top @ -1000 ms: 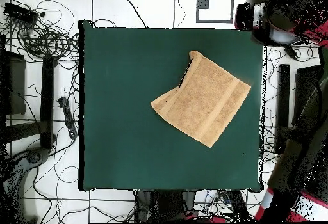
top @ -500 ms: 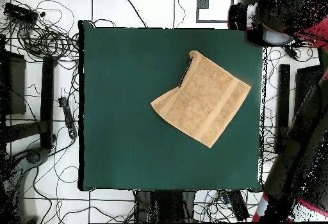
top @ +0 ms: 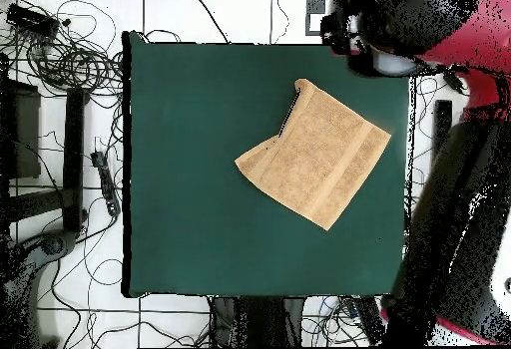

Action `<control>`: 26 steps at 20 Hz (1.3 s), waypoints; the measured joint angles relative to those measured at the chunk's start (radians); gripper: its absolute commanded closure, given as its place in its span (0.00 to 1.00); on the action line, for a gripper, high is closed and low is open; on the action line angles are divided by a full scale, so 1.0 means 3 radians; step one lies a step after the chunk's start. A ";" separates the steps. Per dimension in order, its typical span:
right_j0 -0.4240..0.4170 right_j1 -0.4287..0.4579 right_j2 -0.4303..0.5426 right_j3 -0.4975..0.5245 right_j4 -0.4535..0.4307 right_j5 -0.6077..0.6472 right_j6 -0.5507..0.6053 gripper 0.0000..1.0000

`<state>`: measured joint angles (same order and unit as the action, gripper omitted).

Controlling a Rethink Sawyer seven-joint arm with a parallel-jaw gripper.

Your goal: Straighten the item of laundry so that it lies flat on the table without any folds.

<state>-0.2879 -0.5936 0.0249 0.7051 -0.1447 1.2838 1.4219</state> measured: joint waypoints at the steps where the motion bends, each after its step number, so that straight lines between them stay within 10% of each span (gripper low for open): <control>1: 0.0016 -0.0008 0.0000 0.0014 0.0000 0.0000 0.0000 0.00; 26: 0.0560 -0.0186 -0.0085 0.0237 0.0088 -0.0124 0.0026 0.00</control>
<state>-0.1199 -0.6493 -0.0006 0.7761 -0.1184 1.2466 1.4298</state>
